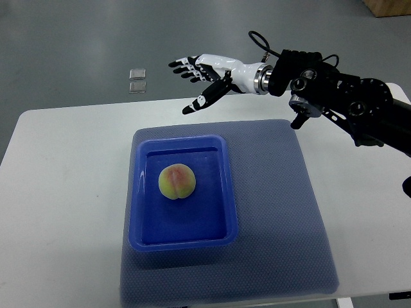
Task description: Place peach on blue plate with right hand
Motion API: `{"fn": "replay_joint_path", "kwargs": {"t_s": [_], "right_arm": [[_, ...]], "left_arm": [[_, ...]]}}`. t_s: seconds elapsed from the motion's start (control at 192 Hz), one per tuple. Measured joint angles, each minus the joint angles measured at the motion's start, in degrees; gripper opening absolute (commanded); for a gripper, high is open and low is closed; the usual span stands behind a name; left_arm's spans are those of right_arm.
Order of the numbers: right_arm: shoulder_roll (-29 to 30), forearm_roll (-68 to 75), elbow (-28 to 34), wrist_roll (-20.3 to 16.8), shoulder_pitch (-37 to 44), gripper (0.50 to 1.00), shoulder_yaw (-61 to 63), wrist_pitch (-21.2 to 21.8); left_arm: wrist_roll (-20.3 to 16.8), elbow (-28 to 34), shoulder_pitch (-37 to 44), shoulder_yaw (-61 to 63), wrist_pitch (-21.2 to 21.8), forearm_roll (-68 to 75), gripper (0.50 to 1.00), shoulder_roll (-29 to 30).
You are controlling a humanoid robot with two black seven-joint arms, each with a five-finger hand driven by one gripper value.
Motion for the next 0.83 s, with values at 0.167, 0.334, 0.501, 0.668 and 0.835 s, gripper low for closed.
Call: {"fn": "replay_joint_path", "kwargs": {"t_s": [0.167, 0.334, 0.501, 0.668, 0.835], "right_arm": [[0.34, 8.85, -1.12, 0.03, -8.3, 0.934, 16.48, -0.34], [1.59, 17.35, -5.08, 2.89, -16.36, 0.934, 27.15, 0.26], [3.59, 28.12, -13.73, 8.59, -20.48, 0.934, 33.56, 1.86], [6.0, 35.33, -20.84, 10.14, -22.56, 0.934, 34.83, 9.87], [7.43, 38.23, -21.76, 11.41, -23.91, 0.934, 34.93, 13.97]], "left_arm": [[0.0, -0.06, 0.04, 0.0, 0.0, 0.0, 1.0, 0.0], [0.0, -0.06, 0.09, 0.0, 0.0, 0.0, 1.0, 0.0], [0.0, -0.07, 0.14, 0.05, 0.0, 0.0, 1.0, 0.0], [0.05, -0.17, 0.14, 0.08, 0.0, 0.0, 1.0, 0.0], [0.09, -0.17, 0.13, 0.09, 0.0, 0.0, 1.0, 0.0]]}}
